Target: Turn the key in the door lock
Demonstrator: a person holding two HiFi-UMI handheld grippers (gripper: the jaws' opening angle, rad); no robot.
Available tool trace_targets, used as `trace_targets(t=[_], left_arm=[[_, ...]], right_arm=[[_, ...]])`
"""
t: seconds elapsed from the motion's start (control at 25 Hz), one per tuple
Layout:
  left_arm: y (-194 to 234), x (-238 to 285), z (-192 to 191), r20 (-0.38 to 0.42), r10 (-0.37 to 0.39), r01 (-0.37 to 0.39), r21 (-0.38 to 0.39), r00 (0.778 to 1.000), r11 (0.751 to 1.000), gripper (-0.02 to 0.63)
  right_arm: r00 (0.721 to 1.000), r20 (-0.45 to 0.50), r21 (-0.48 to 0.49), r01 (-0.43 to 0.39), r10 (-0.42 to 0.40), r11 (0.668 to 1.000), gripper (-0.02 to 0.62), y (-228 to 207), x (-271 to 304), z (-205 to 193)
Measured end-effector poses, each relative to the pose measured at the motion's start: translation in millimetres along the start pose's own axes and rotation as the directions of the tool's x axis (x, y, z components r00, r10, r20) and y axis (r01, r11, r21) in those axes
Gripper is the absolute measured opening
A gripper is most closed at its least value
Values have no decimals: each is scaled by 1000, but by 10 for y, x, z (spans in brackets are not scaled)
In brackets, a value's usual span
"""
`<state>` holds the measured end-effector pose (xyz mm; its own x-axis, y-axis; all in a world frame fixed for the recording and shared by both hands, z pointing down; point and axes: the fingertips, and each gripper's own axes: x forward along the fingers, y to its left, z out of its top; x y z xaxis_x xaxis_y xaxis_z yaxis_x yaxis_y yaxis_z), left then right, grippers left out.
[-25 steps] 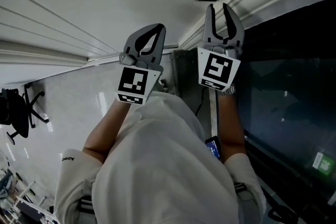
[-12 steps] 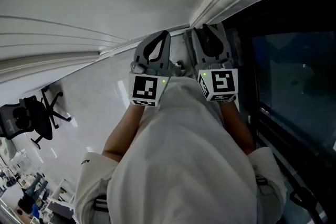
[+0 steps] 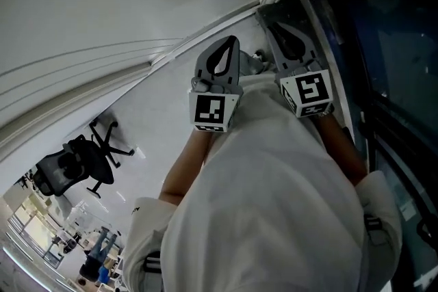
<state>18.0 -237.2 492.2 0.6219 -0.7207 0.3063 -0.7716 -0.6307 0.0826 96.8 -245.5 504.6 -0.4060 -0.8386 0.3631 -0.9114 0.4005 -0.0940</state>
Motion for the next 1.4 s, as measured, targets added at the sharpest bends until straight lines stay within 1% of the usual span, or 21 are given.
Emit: trace_targets(t=[0.12, 0.28, 0.32, 0.48, 0.64, 0.76, 0.96, 1.04, 1.12, 1.28, 1.4], left_arm=[[-30, 51, -15, 0, -13, 13, 1, 1000, 1000, 11], [-42, 104, -68, -16, -39, 38, -68, 999, 997, 11], [-49, 111, -85, -23, -47, 45, -75, 999, 996, 11], [-96, 116, -164, -42, -62, 59, -63, 997, 996, 11], [-99, 88, -185, -49, -41, 38, -55, 998, 998, 11], [-133, 66, -165, -49, -32, 29, -50, 998, 998, 11], [-221, 53, -144, -50, -48, 46, -40, 998, 998, 11], [-252, 62, -117, -44, -54, 53, -35, 998, 998, 11], [-291, 92, -100, -40, -68, 67, -19, 997, 998, 11], [-389, 109, -82, -37, -106, 106, -7, 994, 994, 11], [-420, 102, -78, -30, -117, 117, -6, 993, 993, 11]], right_arm=[[1000, -9, 11, -13, 13, 1000, 30, 13, 20, -59], [1000, -14, 28, -19, 19, 999, 17, 26, 44, -108], [1000, -18, 33, -20, 20, 999, 17, 23, 53, -119], [1000, -19, 52, -22, 23, 998, 13, -2, 56, -185], [1000, 1, 72, -27, 27, 997, 5, -6, 25, -179], [999, 8, 67, -35, 34, 997, 5, 7, -30, -162], [999, 19, 56, -30, 29, 998, 5, 9, -138, -141], [1000, 18, 47, -15, 14, 999, 5, -12, -194, -137], [999, 42, 49, 11, -13, 999, 5, -57, -255, -121], [994, 74, 80, 74, -80, 994, 5, -189, -362, -91], [989, 84, 94, 113, -121, 989, 5, -254, -457, -97]])
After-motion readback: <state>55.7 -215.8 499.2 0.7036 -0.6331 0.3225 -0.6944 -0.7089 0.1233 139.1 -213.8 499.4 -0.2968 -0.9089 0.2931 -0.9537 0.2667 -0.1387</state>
